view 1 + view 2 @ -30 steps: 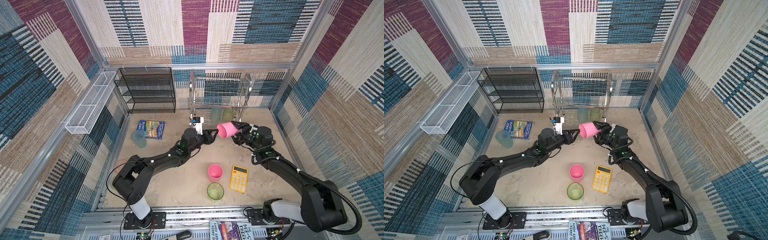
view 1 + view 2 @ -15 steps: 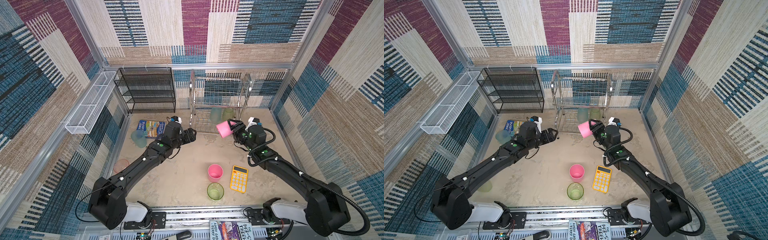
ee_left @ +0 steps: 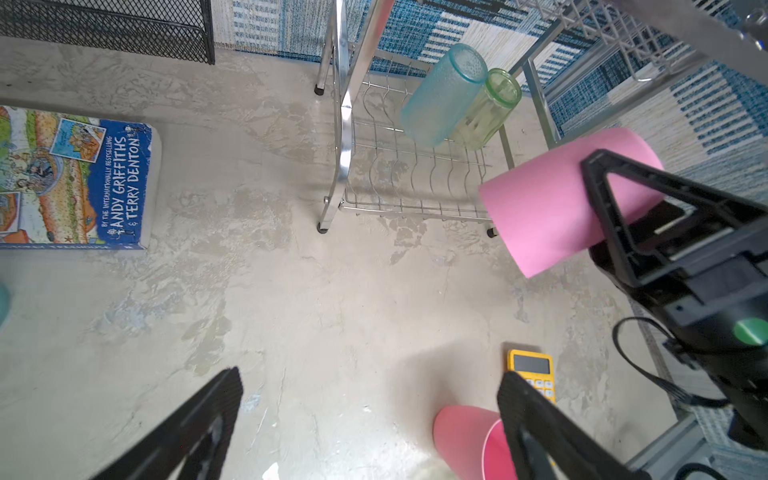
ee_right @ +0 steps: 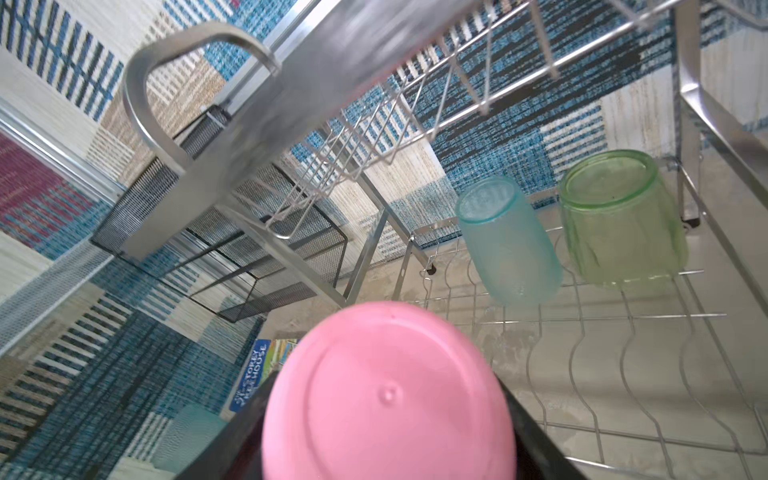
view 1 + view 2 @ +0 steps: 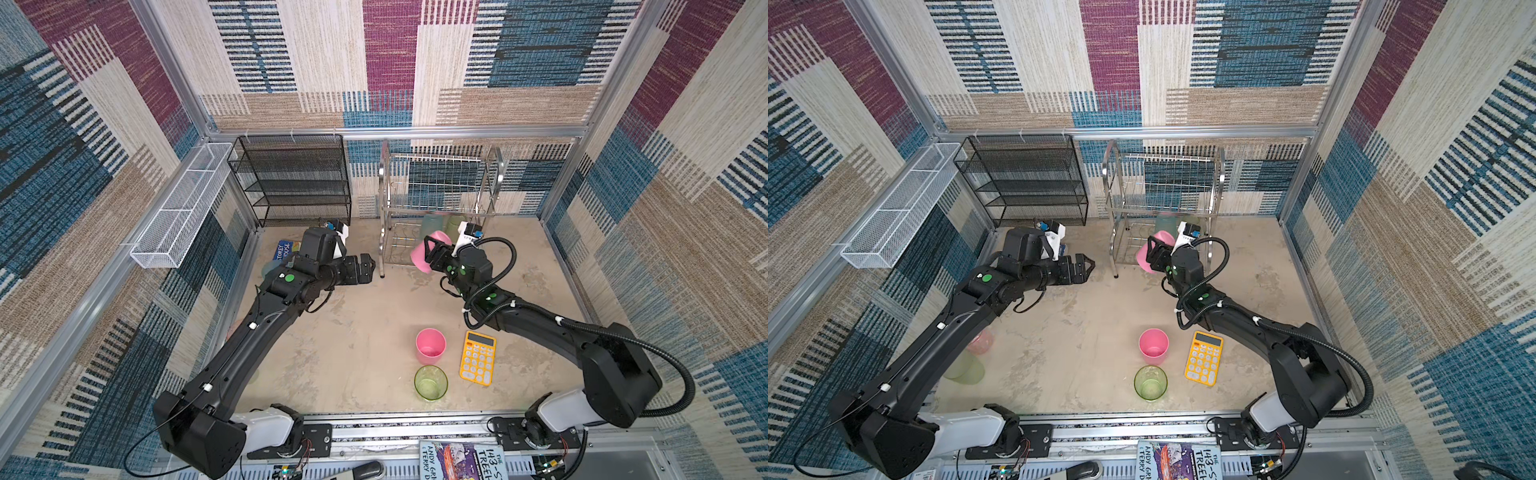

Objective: Load the cups into the dish rack
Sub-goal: 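Open the left gripper and draw it back while right gripper carries cup toward rack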

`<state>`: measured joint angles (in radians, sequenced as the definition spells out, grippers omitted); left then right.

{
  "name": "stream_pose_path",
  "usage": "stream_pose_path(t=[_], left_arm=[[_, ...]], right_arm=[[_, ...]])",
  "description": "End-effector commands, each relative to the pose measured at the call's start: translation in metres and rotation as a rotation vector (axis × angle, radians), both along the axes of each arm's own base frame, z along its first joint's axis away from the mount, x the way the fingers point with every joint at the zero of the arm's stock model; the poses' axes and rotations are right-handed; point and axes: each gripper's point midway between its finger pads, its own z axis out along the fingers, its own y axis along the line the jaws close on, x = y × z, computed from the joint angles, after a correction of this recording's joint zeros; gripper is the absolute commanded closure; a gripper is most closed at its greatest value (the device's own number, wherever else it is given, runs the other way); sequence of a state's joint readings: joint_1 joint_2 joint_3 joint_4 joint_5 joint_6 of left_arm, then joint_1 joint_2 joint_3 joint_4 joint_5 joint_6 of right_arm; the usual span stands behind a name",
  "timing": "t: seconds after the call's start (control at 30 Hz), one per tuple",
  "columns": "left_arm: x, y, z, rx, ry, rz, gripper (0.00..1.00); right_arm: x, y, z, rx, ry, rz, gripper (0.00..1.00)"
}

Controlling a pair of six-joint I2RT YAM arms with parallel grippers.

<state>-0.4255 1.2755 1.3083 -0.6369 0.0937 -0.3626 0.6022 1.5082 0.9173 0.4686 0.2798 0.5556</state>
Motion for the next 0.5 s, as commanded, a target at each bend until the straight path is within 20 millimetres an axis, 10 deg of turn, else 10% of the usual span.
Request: stream_pose_path(t=[0.0,0.47], left_arm=[[-0.008,0.007,0.001,0.070,-0.045,-0.058,0.01],[-0.010,0.044,0.018,-0.018,-0.211,0.013,0.01]], right_arm=[[0.008,0.005,0.017,-0.107,-0.137,-0.035,0.40],[0.062,0.045,-0.034,-0.256,-0.158,-0.072,0.40]])
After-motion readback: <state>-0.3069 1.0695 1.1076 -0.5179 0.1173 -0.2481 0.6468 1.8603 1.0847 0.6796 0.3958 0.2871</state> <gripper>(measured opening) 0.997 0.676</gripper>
